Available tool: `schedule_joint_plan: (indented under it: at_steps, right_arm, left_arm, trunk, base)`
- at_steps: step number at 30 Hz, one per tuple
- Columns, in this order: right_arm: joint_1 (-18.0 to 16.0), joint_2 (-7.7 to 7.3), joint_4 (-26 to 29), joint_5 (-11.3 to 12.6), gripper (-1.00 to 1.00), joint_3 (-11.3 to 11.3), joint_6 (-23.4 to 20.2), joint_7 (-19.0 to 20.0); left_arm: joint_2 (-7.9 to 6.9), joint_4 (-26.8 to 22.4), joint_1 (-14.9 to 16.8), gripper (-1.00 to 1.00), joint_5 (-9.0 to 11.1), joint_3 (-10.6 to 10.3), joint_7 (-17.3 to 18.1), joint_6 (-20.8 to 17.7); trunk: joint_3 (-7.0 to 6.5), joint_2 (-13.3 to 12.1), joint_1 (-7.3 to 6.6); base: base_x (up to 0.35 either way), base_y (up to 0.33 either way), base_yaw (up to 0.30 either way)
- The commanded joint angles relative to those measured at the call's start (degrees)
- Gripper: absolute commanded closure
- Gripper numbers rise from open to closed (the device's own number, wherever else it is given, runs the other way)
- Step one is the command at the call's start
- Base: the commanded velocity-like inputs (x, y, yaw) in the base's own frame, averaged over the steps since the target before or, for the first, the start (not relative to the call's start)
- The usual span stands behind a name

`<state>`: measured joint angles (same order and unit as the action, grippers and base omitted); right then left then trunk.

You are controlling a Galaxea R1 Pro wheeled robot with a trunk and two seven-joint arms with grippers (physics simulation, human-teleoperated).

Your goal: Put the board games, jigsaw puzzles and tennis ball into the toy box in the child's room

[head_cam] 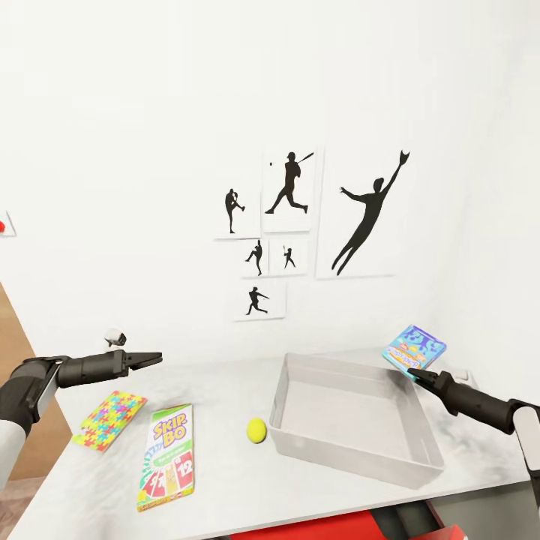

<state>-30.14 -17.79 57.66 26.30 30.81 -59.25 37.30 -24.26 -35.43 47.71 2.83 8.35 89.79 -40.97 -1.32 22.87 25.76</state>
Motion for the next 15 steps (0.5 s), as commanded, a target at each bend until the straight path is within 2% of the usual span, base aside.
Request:
schedule_joint_plan:
  at_steps: [1,4,8,11,15]
  right_arm:
    - [-0.14,-0.04,-0.01,-0.41,1.00,0.11,-0.39,0.42]
    - [-0.49,-0.11,0.02,-0.92,1.00,0.10,-0.59,0.41]
    - [-0.74,-0.74,0.10,-4.04,1.00,0.11,-0.75,0.25]
    - [-0.62,-2.21,0.61,-5.89,1.00,0.07,-0.75,0.23]
    - [-0.16,-3.76,3.05,-6.56,1.00,-0.07,-0.75,0.25]
  left_arm:
    - [-0.01,0.01,0.01,-1.00,-0.01,0.00,0.21,-0.61]
    - [0.00,0.01,0.01,-1.00,-0.01,0.00,0.21,-0.61]
    - [-0.06,0.01,0.01,-1.00,-0.01,0.00,0.21,-0.60]
    - [-0.07,0.01,0.01,-1.00,-0.01,0.00,0.21,-0.62]
    - [-0.02,0.01,0.01,-1.00,-0.01,0.00,0.21,-0.63]
  trunk:
    - [0.03,0.04,0.02]
    - [0.03,0.04,0.02]
    - [0.03,0.04,0.02]
    - [0.03,0.04,0.02]
    - [0.03,0.04,0.02]
  base:
    - [0.000,0.000,0.000]
    - [0.000,0.000,0.000]
    - [0.000,0.000,0.000]
    - [0.000,0.000,0.000]
    - [0.000,0.000,0.000]
